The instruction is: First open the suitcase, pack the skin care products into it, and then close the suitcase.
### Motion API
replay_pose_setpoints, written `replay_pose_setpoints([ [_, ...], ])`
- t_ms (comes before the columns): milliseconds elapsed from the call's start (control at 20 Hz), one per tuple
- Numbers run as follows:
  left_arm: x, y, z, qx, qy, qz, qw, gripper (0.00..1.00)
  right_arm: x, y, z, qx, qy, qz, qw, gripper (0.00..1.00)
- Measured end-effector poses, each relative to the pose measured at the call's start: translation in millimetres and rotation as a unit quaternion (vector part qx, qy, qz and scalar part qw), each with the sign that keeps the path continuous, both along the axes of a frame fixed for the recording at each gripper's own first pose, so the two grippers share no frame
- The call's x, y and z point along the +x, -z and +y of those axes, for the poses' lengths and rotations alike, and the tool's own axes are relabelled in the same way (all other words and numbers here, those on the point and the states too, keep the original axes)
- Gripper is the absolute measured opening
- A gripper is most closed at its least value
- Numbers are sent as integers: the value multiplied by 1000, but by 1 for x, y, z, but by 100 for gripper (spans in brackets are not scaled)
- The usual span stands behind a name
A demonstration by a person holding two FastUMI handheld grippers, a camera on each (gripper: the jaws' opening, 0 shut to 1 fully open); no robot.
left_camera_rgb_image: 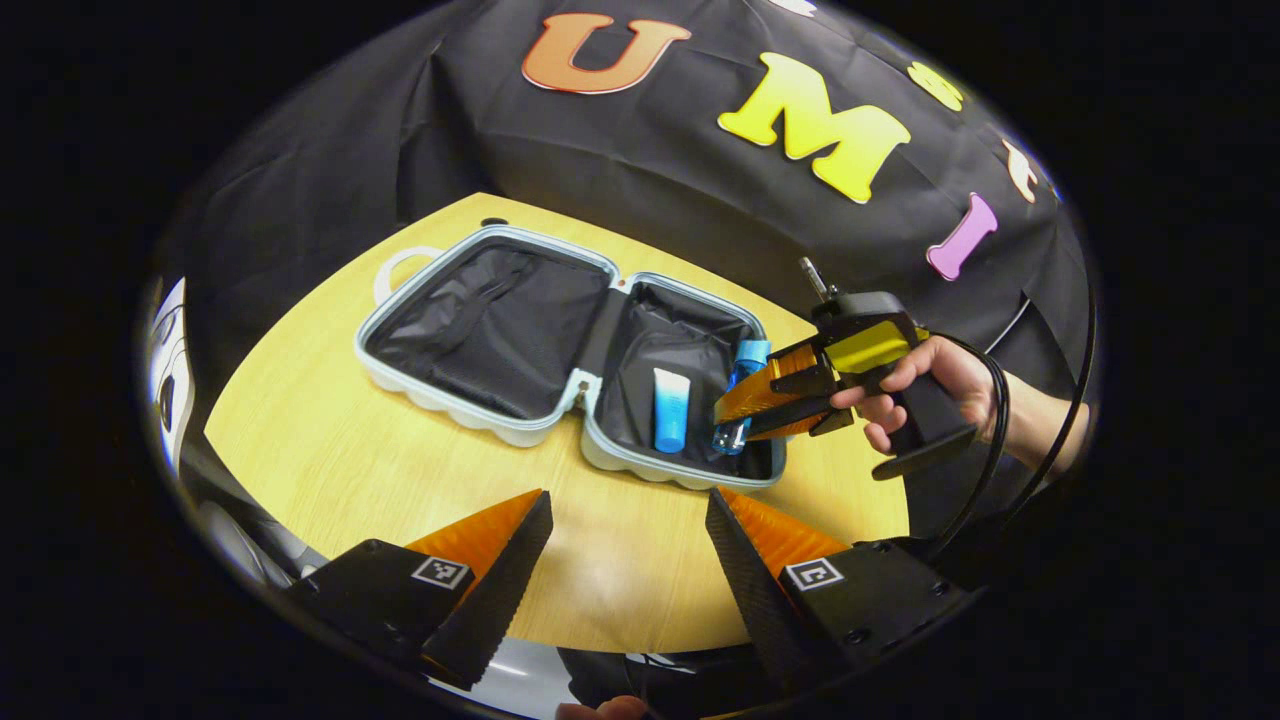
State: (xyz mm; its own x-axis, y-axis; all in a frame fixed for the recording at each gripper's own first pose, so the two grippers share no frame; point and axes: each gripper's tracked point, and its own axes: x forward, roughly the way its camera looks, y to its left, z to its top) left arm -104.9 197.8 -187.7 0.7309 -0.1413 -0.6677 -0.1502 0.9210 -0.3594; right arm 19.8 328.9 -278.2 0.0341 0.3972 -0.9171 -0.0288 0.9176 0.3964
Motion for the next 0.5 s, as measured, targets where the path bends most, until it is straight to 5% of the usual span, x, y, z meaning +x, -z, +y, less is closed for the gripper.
replay_pose_setpoints([
  [300, -12, -3, 32, -16, -50, -5, 999, 99, 14, 23, 5, -54, 29, -1, 998, 35],
  [500, -13, -7, 43, -10, -66, -11, 998, 99, 2, 38, 5, -77, 5, -4, 997, 36],
])
